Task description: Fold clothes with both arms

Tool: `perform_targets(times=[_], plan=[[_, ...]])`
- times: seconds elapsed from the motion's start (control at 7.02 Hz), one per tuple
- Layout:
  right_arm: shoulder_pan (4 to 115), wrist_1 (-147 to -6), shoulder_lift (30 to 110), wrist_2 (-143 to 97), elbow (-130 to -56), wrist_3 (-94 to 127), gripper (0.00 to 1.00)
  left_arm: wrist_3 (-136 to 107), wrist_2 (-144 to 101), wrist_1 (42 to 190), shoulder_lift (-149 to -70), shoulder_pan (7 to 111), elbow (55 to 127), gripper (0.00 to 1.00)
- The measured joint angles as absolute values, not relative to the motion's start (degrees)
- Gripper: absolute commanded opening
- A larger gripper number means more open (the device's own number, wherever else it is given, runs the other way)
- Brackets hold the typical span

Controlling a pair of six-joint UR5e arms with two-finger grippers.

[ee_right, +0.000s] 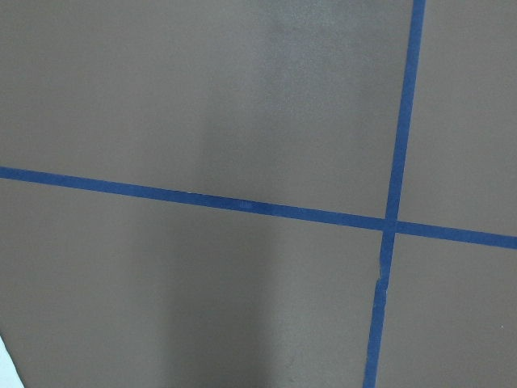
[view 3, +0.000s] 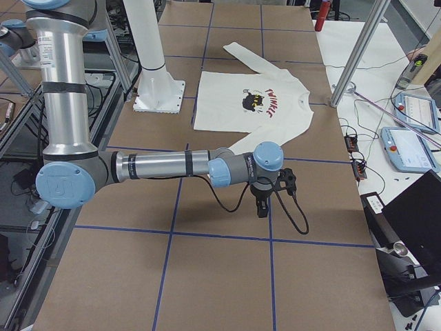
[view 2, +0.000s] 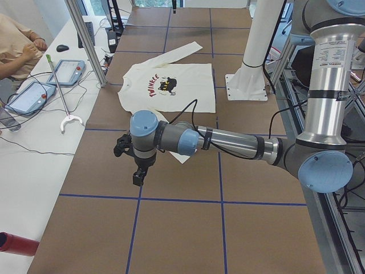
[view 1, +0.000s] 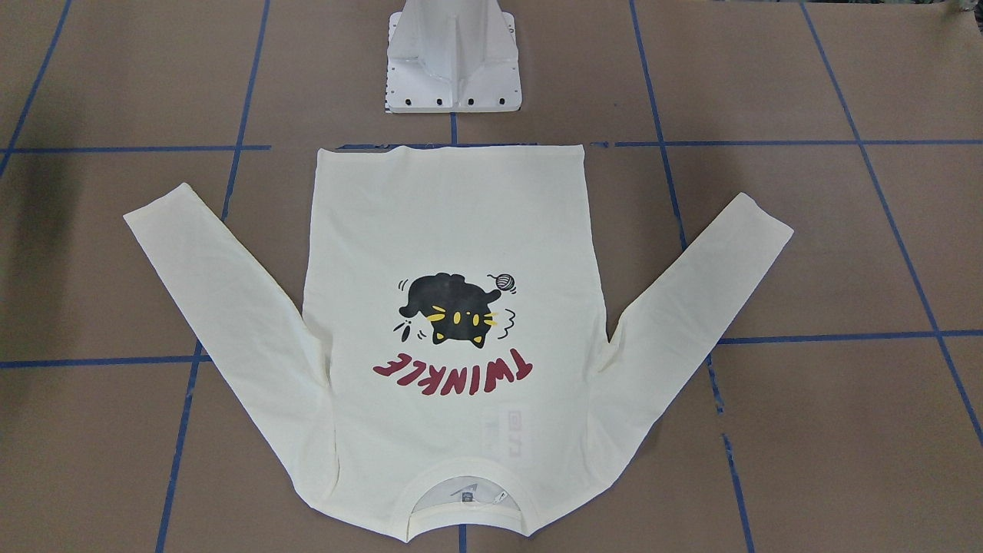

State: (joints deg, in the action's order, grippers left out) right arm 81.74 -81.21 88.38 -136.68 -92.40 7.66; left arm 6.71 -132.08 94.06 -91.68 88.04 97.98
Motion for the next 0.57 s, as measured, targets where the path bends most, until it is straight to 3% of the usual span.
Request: perform_targets(times=[0.29, 0.57], plan=[[79.39, -76.78, 88.95, -139.71, -92.66, 10.02, 1.0, 6.69, -134.89, 95.5, -90.03, 88.03, 99.63, 1.0], [70.36, -63.62, 92.23, -139.44, -94.53, 26.49, 1.0, 5.88, -138.19, 97.84, -88.97, 87.99, 99.76, 1.0]])
